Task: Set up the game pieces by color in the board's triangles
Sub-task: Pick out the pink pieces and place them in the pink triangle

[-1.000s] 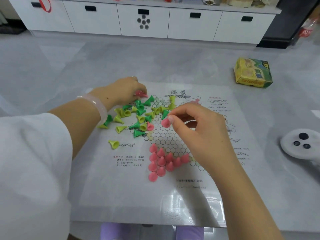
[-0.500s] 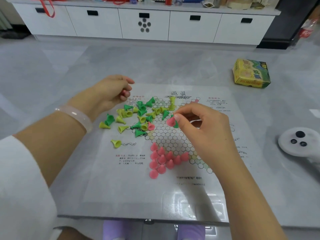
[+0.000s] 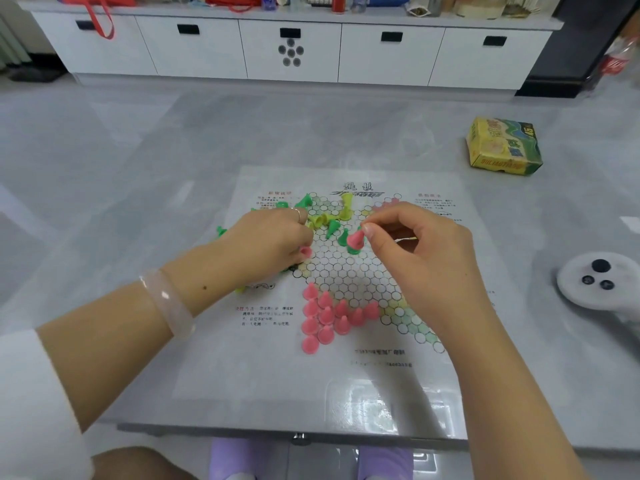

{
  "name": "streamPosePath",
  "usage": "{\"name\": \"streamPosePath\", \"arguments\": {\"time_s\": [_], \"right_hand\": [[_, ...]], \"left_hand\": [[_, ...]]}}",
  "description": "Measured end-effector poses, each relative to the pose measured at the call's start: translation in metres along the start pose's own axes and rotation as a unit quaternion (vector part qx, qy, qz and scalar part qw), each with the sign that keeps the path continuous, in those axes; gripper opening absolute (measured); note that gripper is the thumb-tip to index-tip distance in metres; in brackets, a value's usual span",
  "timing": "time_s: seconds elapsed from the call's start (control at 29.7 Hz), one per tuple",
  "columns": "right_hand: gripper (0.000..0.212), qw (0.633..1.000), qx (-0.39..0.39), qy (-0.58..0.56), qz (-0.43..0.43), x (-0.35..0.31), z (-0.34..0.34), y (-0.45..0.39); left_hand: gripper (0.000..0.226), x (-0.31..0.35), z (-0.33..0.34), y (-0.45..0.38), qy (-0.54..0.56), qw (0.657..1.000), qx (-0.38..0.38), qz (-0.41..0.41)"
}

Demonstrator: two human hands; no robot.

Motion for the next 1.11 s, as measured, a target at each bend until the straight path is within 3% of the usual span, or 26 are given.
{"name": "streamPosePath", "arguments": {"time_s": [0.13,0.2,0.27,0.34,0.37,0.44,0.54,0.87,1.01,1.11], "right_hand": [[0.017,1.000,-0.002,0.004,-0.002,0.000,0.001,-0.001],[0.017,1.000,-0.003,0.007,-0.001,0.000,0.001,-0.001],[0.018,1.000,-0.004,0.015,0.007,0.002,0.000,-0.001],[0.017,0.999,-0.013,0.029,0.021,0.006,-0.001,-0.001],[0.016,0.999,-0.021,0.039,0.030,0.008,-0.001,-0.001],[0.013,0.996,-0.042,0.062,0.049,0.014,0.001,0.001],[0.012,0.989,-0.074,0.104,0.078,0.024,0.007,0.004],[0.012,0.977,-0.104,0.137,0.125,0.031,0.011,0.008],[0.010,0.974,-0.123,0.134,0.132,0.030,0.011,0.010],[0.011,0.971,-0.140,0.135,0.136,0.028,0.009,0.011]], "left_hand": [[0.026,-0.003,0.002,0.006,0.086,0.994,0.054,-0.032],[0.021,-0.002,-0.006,0.009,0.209,0.965,0.113,-0.114],[0.015,0.001,-0.015,0.018,0.368,0.876,0.166,-0.265],[0.017,0.008,-0.018,0.033,0.508,0.754,0.166,-0.382],[0.019,0.013,-0.017,0.041,0.548,0.711,0.148,-0.415],[0.021,0.023,-0.015,0.056,0.596,0.652,0.107,-0.456],[0.021,0.025,-0.015,0.066,0.634,0.594,0.084,-0.488],[0.022,0.023,-0.015,0.062,0.664,0.508,0.137,-0.531],[0.018,0.019,-0.015,0.060,0.664,0.498,0.129,-0.543],[0.017,0.017,-0.017,0.059,0.661,0.512,0.124,-0.534]]}}
Point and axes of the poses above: each hand's wrist, its own y-axis away from the middle knuckle, its own z-axis out of the palm, x = y × z, the point moved 2 cm from there along -y, towards the middle knuckle, and after that the axes turned 14 degrees about x, right-handed, at the moved point
